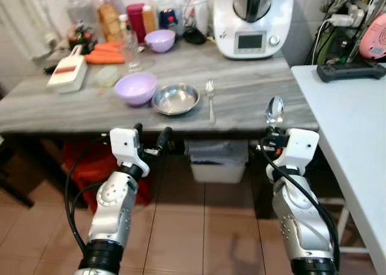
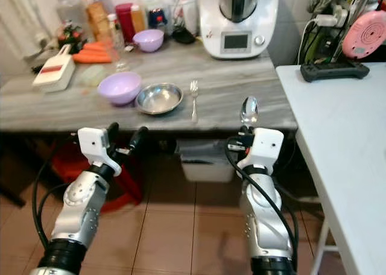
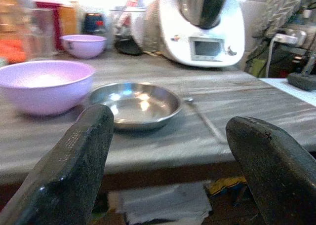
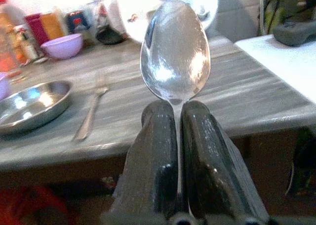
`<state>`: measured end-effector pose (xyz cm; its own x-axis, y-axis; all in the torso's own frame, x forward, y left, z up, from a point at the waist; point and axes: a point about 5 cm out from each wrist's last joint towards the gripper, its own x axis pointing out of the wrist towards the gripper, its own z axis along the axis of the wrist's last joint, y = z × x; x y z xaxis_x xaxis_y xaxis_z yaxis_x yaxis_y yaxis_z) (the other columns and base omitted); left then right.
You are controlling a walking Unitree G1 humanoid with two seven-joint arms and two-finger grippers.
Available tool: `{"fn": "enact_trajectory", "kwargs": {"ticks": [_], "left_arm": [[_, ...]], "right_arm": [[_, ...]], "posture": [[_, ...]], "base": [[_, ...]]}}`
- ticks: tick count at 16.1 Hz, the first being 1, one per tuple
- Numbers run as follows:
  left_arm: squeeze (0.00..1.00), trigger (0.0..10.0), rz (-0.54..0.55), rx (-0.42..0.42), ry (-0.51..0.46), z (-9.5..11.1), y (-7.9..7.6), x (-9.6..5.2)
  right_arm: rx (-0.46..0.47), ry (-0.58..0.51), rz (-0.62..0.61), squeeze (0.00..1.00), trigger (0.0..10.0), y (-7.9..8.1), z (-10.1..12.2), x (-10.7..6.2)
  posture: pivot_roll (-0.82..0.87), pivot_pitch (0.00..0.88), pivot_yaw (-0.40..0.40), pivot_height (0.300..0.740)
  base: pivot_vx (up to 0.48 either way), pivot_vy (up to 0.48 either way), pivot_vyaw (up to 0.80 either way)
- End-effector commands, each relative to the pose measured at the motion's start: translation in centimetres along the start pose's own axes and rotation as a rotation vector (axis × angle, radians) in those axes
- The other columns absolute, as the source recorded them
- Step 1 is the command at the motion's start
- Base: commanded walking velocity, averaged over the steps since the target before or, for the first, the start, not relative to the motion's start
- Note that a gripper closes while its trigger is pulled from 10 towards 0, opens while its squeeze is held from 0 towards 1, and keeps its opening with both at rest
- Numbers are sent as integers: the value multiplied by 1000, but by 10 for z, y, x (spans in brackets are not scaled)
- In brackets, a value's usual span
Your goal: Setting the table
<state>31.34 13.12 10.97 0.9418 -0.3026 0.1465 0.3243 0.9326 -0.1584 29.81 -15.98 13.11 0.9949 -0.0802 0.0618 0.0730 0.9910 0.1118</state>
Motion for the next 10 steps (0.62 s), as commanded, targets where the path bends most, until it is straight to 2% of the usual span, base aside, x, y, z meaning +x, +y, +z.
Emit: {"fn": "enact_trajectory", "kwargs": {"ticks": [1, 7, 10], "left_arm": [[0, 10000, -23, 2, -9, 3, -6, 4], [0, 10000, -9, 5, 4, 1, -5, 4], [0, 10000, 8, 4, -1, 1, -3, 3]], "right_arm": [[-7, -23, -15, 0, 10000, -4, 6, 2], [-9, -24, -4, 0, 10000, -4, 6, 2], [-7, -23, -3, 0, 10000, -4, 5, 1]], "posture": [[-94, 31, 81, 740], [-95, 27, 79, 740], [-96, 29, 79, 740]], "base": [[480, 0, 0], [431, 0, 0], [0, 0, 552]]}}
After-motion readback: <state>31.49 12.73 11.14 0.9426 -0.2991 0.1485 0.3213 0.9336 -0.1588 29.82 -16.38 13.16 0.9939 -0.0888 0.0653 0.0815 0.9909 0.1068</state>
